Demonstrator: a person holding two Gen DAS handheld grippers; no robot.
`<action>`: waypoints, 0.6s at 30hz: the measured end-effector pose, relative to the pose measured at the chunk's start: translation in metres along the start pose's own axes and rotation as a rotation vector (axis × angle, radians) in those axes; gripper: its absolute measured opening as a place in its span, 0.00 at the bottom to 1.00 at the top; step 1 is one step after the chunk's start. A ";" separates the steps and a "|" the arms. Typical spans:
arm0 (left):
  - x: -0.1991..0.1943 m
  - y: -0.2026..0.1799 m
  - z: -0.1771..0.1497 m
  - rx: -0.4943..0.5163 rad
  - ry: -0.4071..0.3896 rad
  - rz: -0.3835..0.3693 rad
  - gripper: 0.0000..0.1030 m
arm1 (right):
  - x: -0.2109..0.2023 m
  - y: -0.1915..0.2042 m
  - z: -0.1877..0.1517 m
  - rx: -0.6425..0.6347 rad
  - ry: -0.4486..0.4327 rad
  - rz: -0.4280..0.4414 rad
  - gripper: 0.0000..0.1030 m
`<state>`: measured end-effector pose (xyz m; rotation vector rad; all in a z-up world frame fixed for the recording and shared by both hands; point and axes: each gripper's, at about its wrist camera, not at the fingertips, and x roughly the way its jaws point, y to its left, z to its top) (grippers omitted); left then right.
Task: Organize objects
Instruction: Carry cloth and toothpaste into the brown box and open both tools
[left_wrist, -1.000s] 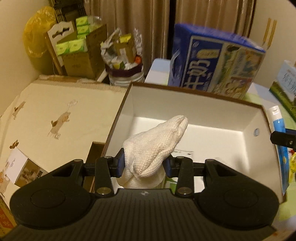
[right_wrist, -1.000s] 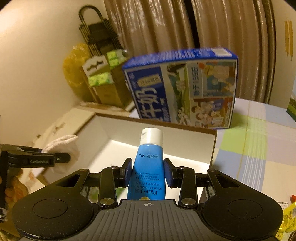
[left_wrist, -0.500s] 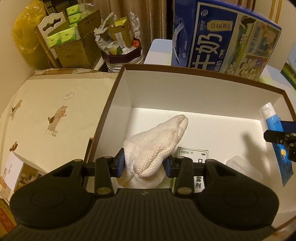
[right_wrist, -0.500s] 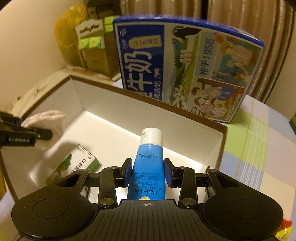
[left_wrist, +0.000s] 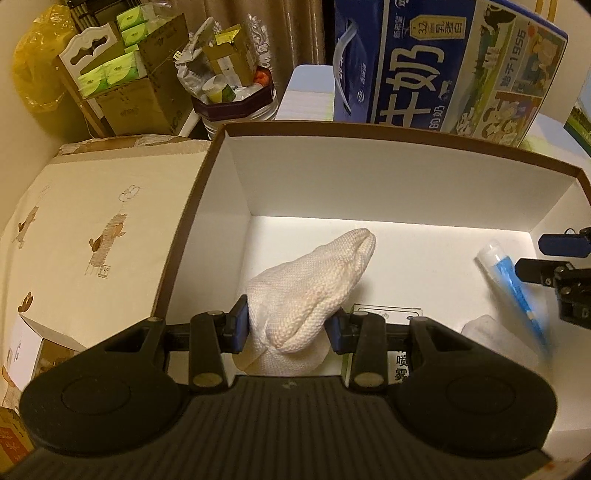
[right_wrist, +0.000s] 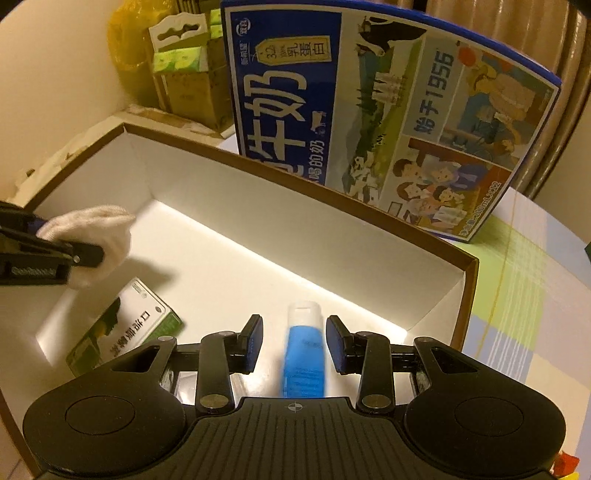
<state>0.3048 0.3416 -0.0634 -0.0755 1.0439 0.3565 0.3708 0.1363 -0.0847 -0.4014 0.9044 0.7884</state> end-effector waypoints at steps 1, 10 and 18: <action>0.001 0.000 0.000 0.000 0.004 0.001 0.35 | -0.001 0.000 0.000 0.000 -0.003 -0.002 0.33; 0.005 -0.005 0.004 -0.005 -0.006 0.004 0.42 | -0.018 -0.001 -0.001 0.031 -0.032 0.023 0.34; -0.020 -0.009 0.008 0.011 -0.104 -0.007 0.75 | -0.046 0.001 -0.004 0.074 -0.095 0.055 0.39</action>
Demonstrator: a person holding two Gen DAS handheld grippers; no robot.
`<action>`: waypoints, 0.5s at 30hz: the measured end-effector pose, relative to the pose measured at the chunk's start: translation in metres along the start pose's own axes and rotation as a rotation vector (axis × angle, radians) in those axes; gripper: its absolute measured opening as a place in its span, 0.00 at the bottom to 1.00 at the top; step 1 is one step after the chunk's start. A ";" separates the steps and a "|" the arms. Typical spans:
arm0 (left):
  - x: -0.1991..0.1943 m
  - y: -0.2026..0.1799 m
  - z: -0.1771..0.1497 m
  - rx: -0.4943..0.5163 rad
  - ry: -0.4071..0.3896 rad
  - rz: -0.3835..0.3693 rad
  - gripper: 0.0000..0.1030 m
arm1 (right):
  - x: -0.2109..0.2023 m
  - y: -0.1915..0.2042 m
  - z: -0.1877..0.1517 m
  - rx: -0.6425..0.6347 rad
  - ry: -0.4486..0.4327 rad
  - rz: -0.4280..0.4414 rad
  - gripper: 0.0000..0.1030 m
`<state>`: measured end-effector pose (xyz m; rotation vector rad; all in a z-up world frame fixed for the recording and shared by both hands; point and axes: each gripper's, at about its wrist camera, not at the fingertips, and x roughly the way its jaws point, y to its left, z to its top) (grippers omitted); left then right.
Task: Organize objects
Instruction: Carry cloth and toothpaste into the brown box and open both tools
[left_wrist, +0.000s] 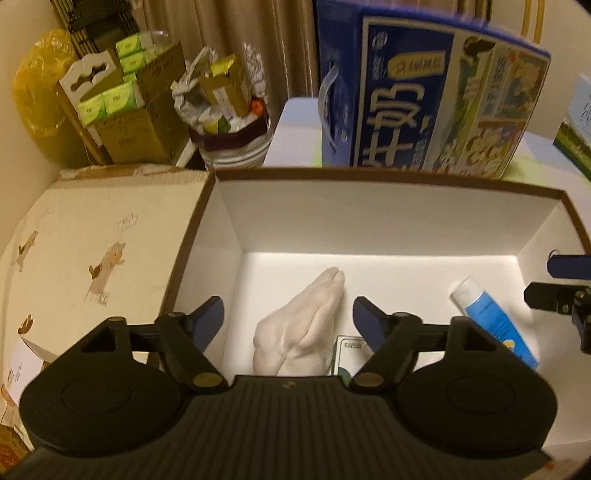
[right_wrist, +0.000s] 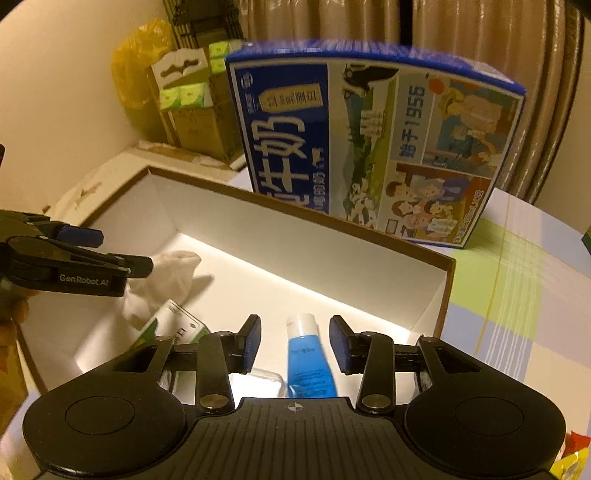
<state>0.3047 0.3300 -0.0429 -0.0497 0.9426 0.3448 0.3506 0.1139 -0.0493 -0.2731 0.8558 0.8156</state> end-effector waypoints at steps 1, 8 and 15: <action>-0.003 0.000 0.000 -0.004 -0.005 -0.002 0.77 | -0.003 0.000 0.000 0.005 -0.008 0.004 0.41; -0.032 0.004 -0.002 -0.038 -0.026 -0.042 0.86 | -0.032 0.007 -0.005 0.026 -0.063 0.018 0.50; -0.072 0.001 -0.015 -0.048 -0.070 -0.077 0.93 | -0.065 0.012 -0.019 0.056 -0.103 0.037 0.56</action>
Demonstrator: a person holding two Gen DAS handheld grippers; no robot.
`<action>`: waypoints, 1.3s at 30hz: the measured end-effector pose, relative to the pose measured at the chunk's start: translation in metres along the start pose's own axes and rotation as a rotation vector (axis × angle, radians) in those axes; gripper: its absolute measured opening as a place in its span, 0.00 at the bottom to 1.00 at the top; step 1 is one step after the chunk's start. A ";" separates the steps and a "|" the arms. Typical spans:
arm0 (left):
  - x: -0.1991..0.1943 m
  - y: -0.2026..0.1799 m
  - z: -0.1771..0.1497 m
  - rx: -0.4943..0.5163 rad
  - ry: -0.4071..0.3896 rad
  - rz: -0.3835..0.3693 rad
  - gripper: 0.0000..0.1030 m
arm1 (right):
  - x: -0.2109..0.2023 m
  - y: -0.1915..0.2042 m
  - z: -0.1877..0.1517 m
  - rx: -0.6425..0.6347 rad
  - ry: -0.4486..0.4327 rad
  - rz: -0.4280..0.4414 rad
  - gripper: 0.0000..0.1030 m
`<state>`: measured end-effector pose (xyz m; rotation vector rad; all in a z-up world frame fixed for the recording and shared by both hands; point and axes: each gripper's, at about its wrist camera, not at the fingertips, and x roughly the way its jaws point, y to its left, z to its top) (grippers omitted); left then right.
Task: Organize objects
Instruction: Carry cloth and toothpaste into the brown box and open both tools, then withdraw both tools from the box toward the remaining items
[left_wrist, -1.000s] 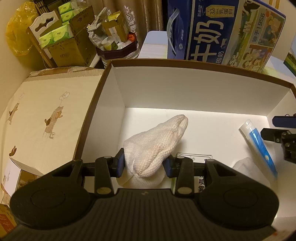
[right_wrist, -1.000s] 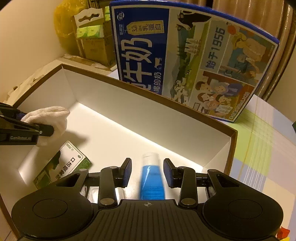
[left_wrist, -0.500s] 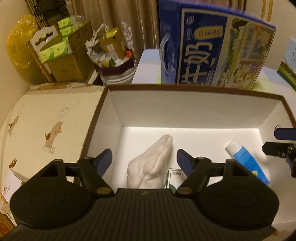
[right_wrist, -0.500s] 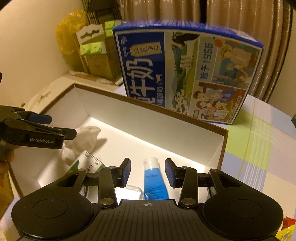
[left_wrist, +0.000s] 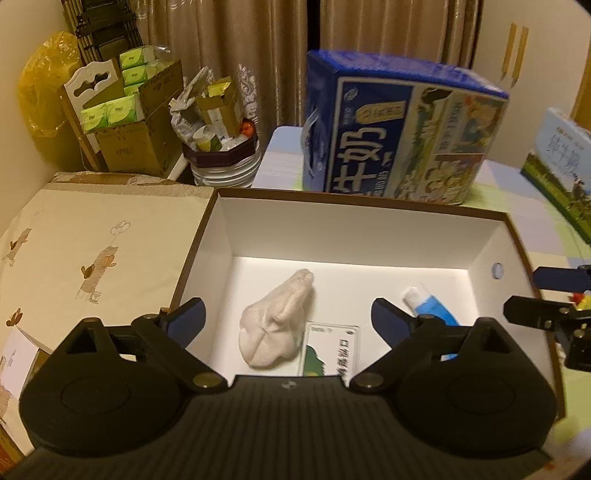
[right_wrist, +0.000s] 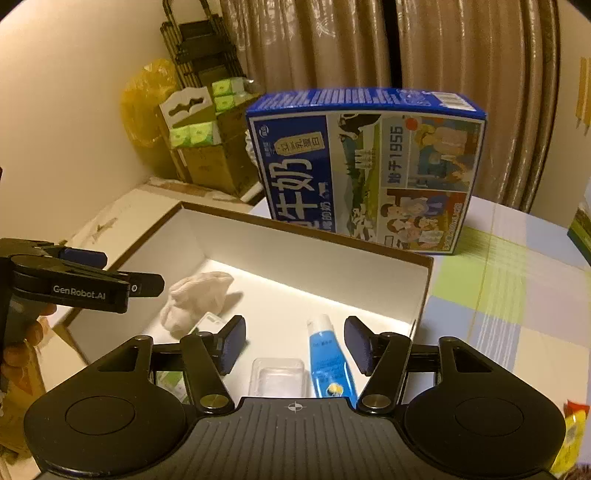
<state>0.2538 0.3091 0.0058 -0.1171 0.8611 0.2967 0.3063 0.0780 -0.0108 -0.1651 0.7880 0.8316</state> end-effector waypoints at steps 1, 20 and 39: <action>-0.005 -0.001 -0.002 0.000 -0.005 -0.005 0.94 | -0.004 0.001 -0.002 0.007 -0.005 0.001 0.57; -0.082 -0.029 -0.067 -0.015 0.016 -0.087 0.96 | -0.096 0.001 -0.059 0.147 -0.053 0.012 0.62; -0.098 -0.119 -0.117 0.067 0.117 -0.189 0.96 | -0.156 -0.042 -0.125 0.256 0.013 -0.024 0.62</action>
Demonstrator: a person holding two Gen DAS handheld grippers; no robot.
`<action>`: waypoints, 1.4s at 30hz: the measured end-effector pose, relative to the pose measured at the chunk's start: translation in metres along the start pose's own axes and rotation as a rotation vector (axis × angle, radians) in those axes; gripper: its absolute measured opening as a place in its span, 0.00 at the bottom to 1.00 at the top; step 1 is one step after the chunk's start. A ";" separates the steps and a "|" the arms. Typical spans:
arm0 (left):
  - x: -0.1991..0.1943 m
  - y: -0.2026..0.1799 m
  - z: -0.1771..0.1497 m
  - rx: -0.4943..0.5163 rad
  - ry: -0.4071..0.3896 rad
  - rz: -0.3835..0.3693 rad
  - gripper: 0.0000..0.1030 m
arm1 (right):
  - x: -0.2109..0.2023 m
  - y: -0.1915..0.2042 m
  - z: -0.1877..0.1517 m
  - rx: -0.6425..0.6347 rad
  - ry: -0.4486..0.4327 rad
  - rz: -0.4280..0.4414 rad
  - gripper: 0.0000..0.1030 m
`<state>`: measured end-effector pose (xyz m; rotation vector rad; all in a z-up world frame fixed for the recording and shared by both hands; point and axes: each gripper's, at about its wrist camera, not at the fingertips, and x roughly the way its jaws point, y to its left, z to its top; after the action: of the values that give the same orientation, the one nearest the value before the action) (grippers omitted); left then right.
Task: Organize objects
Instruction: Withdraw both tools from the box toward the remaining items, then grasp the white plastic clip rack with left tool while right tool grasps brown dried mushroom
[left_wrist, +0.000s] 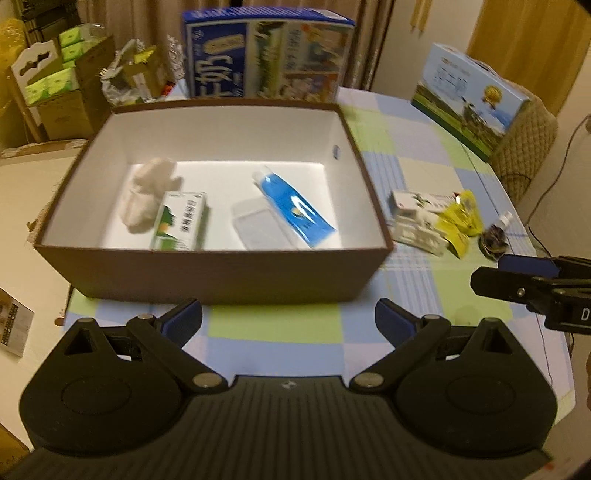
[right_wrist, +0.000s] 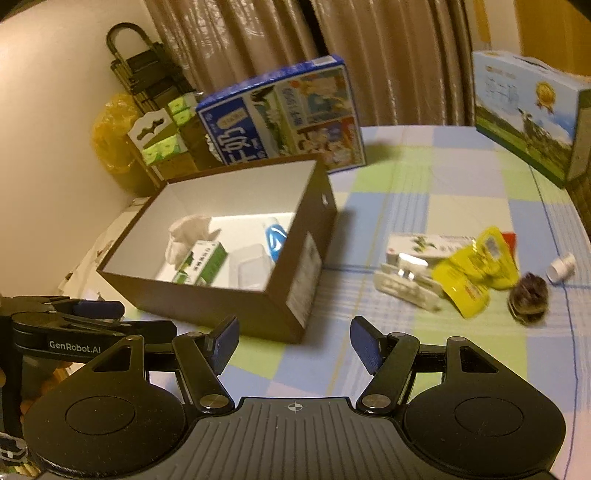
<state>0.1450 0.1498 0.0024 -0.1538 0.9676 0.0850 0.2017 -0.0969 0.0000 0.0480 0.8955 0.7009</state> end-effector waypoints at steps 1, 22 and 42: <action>0.001 -0.004 -0.001 0.002 0.004 -0.003 0.96 | -0.003 -0.004 -0.002 0.005 0.004 -0.002 0.62; 0.034 -0.107 -0.010 0.070 0.068 -0.064 0.96 | -0.051 -0.104 -0.027 0.136 0.009 -0.112 0.62; 0.091 -0.185 0.012 0.056 0.062 -0.056 0.95 | -0.052 -0.195 -0.028 0.177 0.018 -0.237 0.62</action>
<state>0.2323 -0.0304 -0.0489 -0.1331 1.0259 0.0017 0.2642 -0.2855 -0.0439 0.0918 0.9611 0.4010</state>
